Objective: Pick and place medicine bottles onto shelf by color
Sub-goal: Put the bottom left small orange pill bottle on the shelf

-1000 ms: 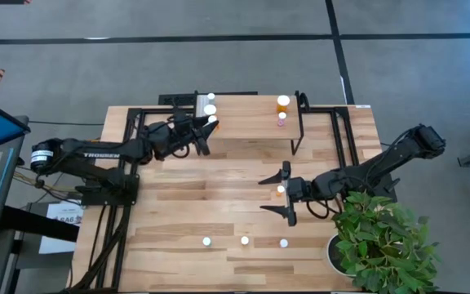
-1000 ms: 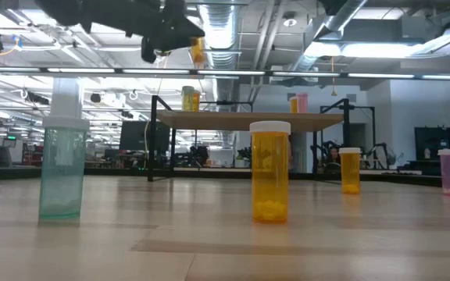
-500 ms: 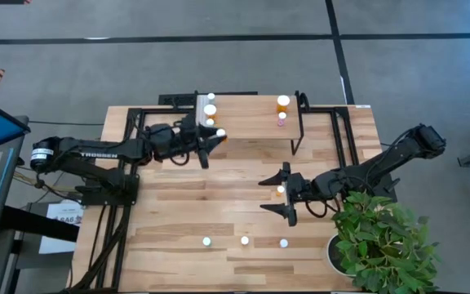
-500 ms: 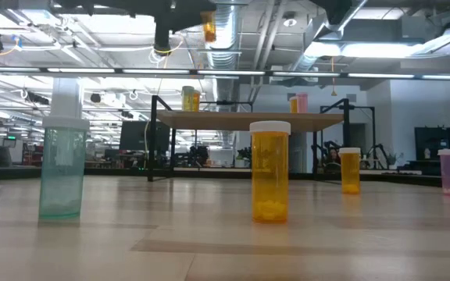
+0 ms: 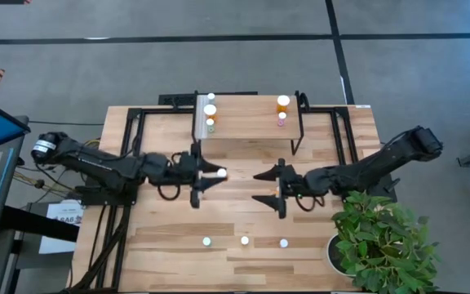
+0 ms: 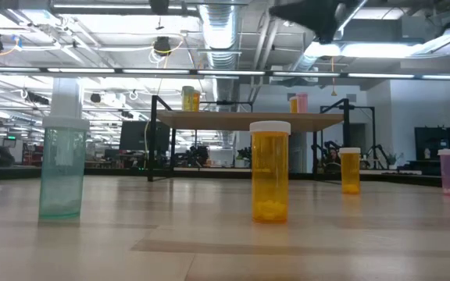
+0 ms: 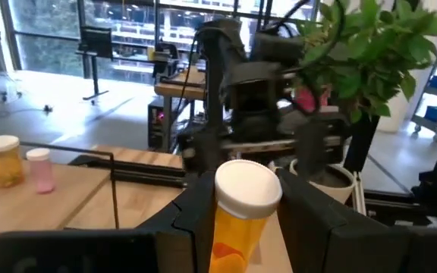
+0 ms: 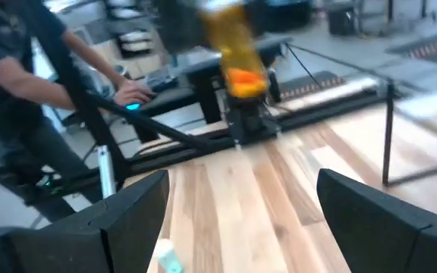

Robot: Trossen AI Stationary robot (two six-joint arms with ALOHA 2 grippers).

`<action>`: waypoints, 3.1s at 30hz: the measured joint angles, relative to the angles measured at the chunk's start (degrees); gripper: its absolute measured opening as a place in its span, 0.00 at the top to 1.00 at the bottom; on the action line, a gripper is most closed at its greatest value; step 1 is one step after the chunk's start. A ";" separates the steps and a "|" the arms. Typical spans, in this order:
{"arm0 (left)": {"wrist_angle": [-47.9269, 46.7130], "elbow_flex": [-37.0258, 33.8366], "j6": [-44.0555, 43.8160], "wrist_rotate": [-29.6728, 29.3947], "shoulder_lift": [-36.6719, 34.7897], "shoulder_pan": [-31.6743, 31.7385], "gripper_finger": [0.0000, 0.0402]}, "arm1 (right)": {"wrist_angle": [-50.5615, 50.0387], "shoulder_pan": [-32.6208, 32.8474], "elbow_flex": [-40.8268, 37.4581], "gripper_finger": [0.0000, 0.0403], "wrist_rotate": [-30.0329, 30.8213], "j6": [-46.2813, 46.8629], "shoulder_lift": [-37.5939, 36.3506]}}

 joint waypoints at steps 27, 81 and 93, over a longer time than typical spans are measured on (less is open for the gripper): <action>11.76 -11.85 -6.00 -21.04 -0.04 -23.97 0.74 | 23.49 -0.62 7.73 0.15 -12.09 -11.46 18.92; 18.79 -8.94 -2.47 -22.10 8.98 -23.49 0.71 | 9.84 -1.51 23.77 0.75 -16.83 -9.29 31.87; 18.92 -8.88 4.04 -25.59 4.44 -24.62 0.47 | 8.96 -3.31 23.77 0.71 -16.72 -8.94 31.87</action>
